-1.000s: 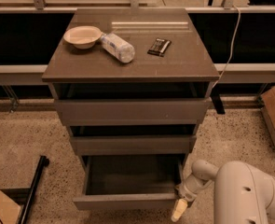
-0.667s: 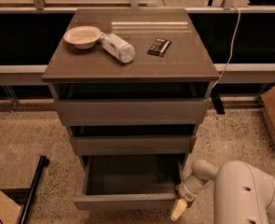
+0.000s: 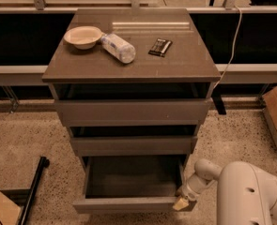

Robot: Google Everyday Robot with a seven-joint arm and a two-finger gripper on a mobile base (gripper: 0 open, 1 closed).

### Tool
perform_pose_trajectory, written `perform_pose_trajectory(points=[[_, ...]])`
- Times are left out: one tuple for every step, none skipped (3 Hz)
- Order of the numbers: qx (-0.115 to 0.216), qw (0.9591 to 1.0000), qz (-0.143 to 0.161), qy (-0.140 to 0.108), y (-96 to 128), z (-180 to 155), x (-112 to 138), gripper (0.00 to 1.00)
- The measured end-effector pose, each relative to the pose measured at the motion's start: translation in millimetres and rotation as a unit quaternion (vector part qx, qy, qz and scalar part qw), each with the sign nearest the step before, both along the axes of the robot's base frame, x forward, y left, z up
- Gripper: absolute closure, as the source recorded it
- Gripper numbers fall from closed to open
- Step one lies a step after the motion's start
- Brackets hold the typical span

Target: Open bottom drawer

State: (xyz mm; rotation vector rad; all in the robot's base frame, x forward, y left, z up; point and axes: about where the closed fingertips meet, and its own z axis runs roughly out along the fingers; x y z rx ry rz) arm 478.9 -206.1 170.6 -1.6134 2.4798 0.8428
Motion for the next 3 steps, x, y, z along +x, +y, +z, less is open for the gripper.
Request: perform_pose_trajectory(points=[[0.0,1.0,0.0,0.0,0,4,0,0.83],[0.0,1.0,0.001,-0.001,0,5,-1,0.98],[-0.006,0.9997,0.019,-0.014,3,21,-12,0.75]])
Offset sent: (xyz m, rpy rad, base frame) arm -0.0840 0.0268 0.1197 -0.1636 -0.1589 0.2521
